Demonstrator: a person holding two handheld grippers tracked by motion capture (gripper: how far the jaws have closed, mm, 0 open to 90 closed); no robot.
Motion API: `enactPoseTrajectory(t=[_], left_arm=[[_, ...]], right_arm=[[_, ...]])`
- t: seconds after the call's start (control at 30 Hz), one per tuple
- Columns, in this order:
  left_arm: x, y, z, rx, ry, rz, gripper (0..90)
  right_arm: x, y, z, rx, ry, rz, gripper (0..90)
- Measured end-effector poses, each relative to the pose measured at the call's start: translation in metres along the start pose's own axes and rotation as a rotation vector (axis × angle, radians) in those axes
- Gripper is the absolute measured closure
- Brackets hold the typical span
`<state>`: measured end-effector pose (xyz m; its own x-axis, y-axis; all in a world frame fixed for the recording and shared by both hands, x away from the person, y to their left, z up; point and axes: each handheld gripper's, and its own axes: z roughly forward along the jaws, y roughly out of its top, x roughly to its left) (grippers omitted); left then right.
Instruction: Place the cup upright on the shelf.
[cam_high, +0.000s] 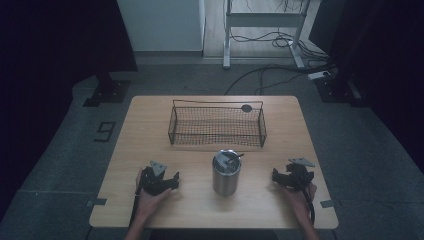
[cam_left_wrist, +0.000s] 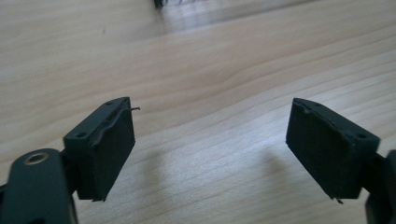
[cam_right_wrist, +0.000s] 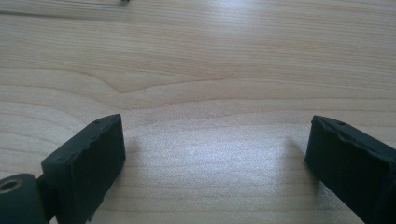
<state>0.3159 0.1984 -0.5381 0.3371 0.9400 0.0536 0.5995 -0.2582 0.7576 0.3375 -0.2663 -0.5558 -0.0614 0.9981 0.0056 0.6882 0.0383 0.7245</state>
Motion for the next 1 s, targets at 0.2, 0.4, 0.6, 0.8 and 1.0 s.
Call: enactPoseTrajectory(t=[0.2,0.4,0.6,0.8,1.0], left_arm=[[-0.001,0.006,-0.01,-0.031,-0.072,-0.024,15.3],[-0.007,0.011,-0.023,-0.098,-0.148,-0.032,17.0],[-0.012,0.018,-0.039,-0.165,-0.198,-0.041,18.1],[-0.02,0.023,-0.054,-0.216,-0.215,-0.024,19.3],[-0.03,0.029,-0.065,-0.201,-0.258,-0.014,18.7]], right_arm=[[0.0,0.0,0.0,-0.001,0.001,-0.001,5.0],[0.0,0.0,0.0,-0.001,0.001,-0.001,5.2],[0.0,0.0,0.0,-0.001,0.002,-0.001,5.3],[0.0,0.0,0.0,-0.001,0.002,-0.001,5.4],[0.0,0.0,0.0,-0.002,0.002,-0.002,5.6]])
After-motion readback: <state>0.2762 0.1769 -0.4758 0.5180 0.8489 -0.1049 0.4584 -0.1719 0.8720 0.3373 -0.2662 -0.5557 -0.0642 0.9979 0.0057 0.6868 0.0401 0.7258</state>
